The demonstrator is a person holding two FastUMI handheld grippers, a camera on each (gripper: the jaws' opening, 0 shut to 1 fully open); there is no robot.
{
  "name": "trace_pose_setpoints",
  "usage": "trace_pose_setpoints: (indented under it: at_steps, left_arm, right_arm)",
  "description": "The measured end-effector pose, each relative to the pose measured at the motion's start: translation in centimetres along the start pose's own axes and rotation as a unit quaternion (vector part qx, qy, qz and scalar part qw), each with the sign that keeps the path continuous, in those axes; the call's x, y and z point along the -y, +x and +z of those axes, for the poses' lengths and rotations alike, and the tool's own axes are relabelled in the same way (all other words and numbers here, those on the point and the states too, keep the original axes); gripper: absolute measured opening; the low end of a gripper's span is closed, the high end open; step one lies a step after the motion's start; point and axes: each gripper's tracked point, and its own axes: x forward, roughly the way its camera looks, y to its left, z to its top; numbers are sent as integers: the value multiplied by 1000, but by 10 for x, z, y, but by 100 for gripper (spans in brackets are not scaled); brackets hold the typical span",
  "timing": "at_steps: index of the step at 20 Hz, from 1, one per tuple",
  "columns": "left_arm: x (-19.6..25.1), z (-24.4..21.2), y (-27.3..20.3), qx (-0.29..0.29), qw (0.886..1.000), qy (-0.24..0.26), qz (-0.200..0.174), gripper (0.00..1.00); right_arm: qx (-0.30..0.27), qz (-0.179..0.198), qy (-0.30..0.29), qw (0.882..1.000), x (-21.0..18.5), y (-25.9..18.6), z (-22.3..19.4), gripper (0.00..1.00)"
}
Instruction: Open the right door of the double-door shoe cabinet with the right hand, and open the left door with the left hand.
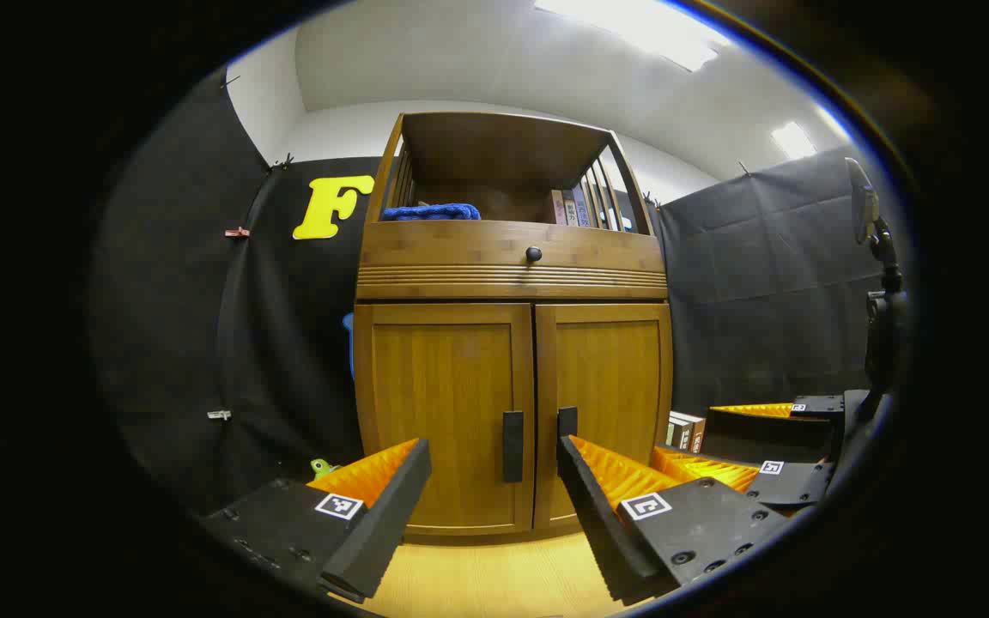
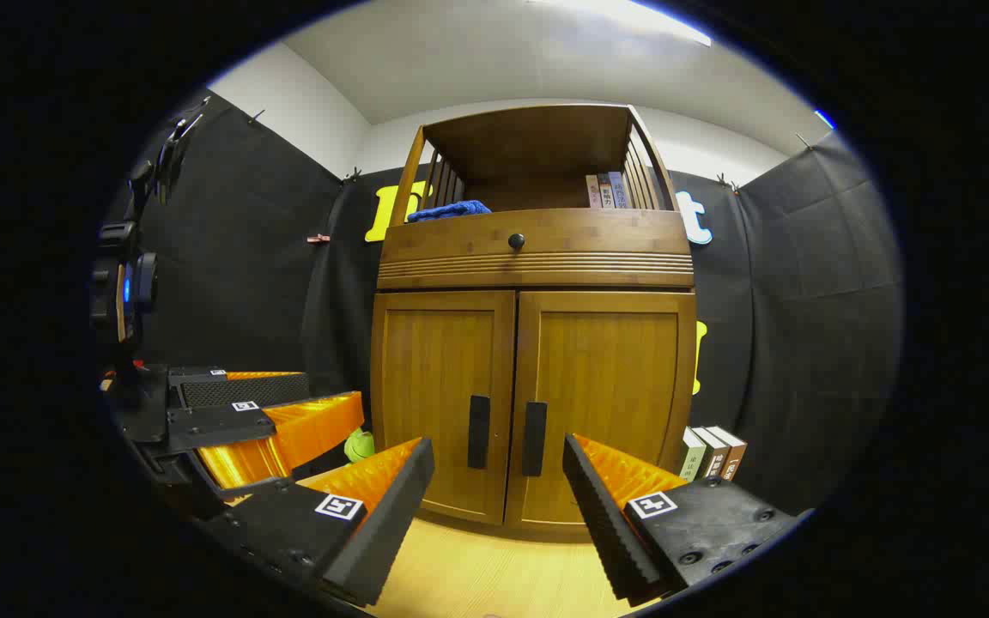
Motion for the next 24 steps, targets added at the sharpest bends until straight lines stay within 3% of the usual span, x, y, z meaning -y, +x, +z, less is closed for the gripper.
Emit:
trace_pose_setpoints:
  at_steps: [24]
  left_arm:
    - [-8, -1, -2, 8, 1000, -1, -6, 94]
  right_arm:
    - [-15, 1, -5, 1000, 0, 3, -11, 96]
